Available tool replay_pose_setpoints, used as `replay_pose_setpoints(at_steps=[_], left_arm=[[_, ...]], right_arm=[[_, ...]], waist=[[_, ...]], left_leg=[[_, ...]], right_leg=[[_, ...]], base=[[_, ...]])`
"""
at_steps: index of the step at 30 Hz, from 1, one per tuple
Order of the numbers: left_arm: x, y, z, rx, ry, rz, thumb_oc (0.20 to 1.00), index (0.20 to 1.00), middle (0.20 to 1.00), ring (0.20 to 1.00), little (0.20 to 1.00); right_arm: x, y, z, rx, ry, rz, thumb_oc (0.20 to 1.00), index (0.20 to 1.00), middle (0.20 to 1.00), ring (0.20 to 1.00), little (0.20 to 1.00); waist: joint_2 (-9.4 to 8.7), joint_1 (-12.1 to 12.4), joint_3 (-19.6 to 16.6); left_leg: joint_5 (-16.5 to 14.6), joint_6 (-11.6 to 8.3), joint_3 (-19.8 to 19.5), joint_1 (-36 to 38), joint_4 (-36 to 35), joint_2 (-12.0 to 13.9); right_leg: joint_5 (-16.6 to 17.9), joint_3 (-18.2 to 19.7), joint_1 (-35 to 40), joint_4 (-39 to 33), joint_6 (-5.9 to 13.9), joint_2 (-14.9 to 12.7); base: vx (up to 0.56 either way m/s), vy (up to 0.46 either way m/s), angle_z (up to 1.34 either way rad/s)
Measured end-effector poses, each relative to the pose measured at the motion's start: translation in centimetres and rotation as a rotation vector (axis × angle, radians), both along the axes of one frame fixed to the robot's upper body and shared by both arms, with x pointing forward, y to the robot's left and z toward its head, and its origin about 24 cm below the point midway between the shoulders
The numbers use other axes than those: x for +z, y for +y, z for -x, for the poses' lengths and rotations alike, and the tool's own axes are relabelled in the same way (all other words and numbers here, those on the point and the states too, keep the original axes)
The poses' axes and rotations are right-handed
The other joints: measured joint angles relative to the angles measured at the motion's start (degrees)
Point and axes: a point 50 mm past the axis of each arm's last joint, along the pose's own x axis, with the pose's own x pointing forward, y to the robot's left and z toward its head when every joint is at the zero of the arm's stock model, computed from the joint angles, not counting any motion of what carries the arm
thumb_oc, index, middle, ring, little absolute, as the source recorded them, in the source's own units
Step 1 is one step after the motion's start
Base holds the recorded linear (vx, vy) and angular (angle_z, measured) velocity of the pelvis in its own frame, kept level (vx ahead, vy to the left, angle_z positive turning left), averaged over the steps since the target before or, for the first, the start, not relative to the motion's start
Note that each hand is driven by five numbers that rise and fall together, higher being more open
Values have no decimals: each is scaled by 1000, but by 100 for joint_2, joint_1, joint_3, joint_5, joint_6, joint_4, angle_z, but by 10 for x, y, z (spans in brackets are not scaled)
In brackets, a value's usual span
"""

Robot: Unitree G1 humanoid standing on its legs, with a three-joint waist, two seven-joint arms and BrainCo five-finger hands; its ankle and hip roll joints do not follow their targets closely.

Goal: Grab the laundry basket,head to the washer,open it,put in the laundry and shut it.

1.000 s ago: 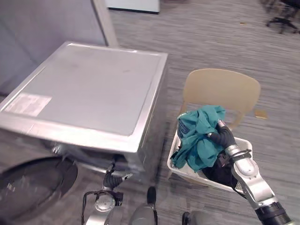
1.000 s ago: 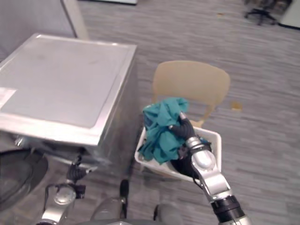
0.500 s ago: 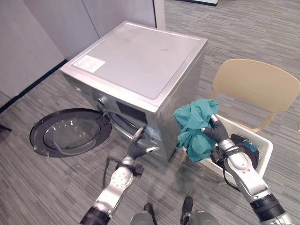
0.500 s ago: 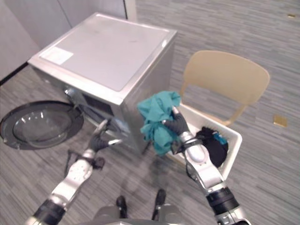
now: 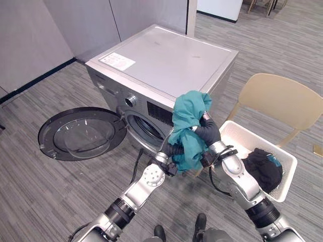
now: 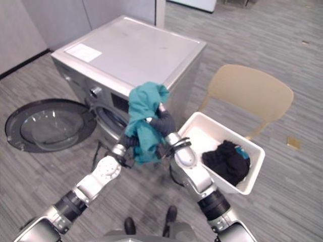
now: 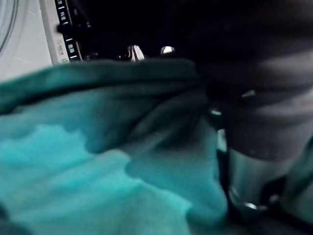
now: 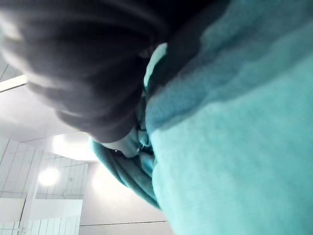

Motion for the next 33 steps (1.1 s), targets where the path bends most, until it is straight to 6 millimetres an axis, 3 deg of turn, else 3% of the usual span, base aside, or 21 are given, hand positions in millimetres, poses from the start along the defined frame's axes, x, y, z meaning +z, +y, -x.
replay_pose_setpoints(at_steps=[2, 8, 11, 13, 15, 18, 19, 23, 26, 28, 30, 31, 33], left_arm=[[0, 4, -2, 27, -3, 2, 200, 200, 200, 200, 200], [-1, 13, -2, 76, 4, 25, 200, 200, 200, 200, 200], [-14, 38, 4, 177, 56, 44, 200, 200, 200, 200, 200], [-27, 66, 20, 284, 110, 69, 200, 200, 200, 200, 200], [-38, 83, 30, 345, 159, 57, 200, 200, 200, 200, 200], [-54, 112, 49, 399, 237, 11, 200, 200, 200, 200, 200], [-70, 132, 65, 470, 314, -8, 200, 200, 200, 200, 200], [-111, 164, 98, 586, 527, -48, 200, 200, 200, 200, 200], [-156, 187, 149, 769, 793, -20, 200, 200, 200, 200, 200], [-168, 190, 163, 814, 872, -30, 200, 200, 200, 200, 200], [-170, 190, 151, 819, 867, -31, 200, 200, 200, 200, 200], [-170, 189, 150, 821, 865, -34, 200, 200, 200, 200, 200], [-161, 181, 121, 792, 789, -11, 200, 200, 200, 200, 200]], right_arm=[[-4, 3, 3, 34, 28, -7, 1000, 1000, 1000, 1000, 1000], [-5, -5, 3, 46, 1, 59, 1000, 1000, 1000, 1000, 1000], [-7, -31, 8, -45, -54, 168, 1000, 1000, 1000, 1000, 1000], [-17, -70, 21, -197, -57, 271, 1000, 1000, 1000, 1000, 1000], [-29, -90, 26, -277, -9, 324, 1000, 1000, 1000, 1000, 1000], [-53, -119, 44, -354, 85, 450, 1000, 1000, 1000, 1000, 1000], [-72, -135, 55, -382, 174, 503, 1000, 1000, 1000, 1000, 1000], [-131, -171, 85, -375, 455, 722, 1000, 1000, 1000, 1000, 1000], [-181, -186, 119, -290, 711, 873, 1000, 1000, 1000, 1000, 1000], [-193, -183, 123, -244, 756, 929, 1000, 1000, 1000, 1000, 1000], [-195, -176, 112, -229, 734, 935, 1000, 1000, 1000, 1000, 1000], [-194, -174, 107, -234, 719, 931, 1000, 1000, 1000, 1000, 1000], [-193, -174, 99, -268, 704, 929, 1000, 1000, 1000, 1000, 1000]], waist=[[13, -9, -47], [15, 4, -207], [26, -10, -248], [42, -12, -261], [53, -27, -268], [67, -25, -283], [85, -30, -293], [89, -33, -309], [89, 23, -300], [49, 29, -254], [25, 154, -57], [125, 237, 65], [112, 240, 250]], left_leg=[[-1, -1, 25, 121, 1, 21], [-3, -4, 23, 147, -6, 79], [-6, -6, 31, 178, -30, 112], [-10, -6, 43, 194, -53, 118], [-14, 0, 55, 196, -56, 121], [-47, 20, 96, 221, -58, 134], [-66, 31, 143, 213, -70, 141], [-125, 55, 145, 225, -91, 162], [-134, 42, 119, 174, -25, 200], [-182, 25, 66, -30, 181, 223], [-179, 29, -74, -309, 425, 244], [-61, -62, -194, -488, 564, 255], [-135, -200, -616, -887, 810, 276]], right_leg=[[10, 52, 129, -26, 5, 30], [10, 52, 180, -97, 5, 107], [6, 78, 185, -100, 10, 152], [-12, 96, 184, -109, 37, 165], [-12, 114, 181, -112, 36, 169], [-15, 193, 185, -108, 37, 193], [-15, 247, 173, -103, 39, 207], [-18, 250, 172, -87, 38, 219], [-39, 234, 148, -71, 8, 238], [-61, 215, 9, 16, -25, 221], [-79, 109, -154, 127, -51, 179], [-82, 34, -178, 166, -52, 202], [-136, -324, -246, 182, -95, 98]], base=[[7, 6, -13], [1, 0, -1], [6, -30, -3], [7, -18, -6], [19, -17, -9], [1, -29, -12], [-3, -41, -14], [-6, -30, -4], [-72, -72, 2], [-116, -45, 11], [-265, -64, 31], [-241, -55, 58], [2, 1, 102]])
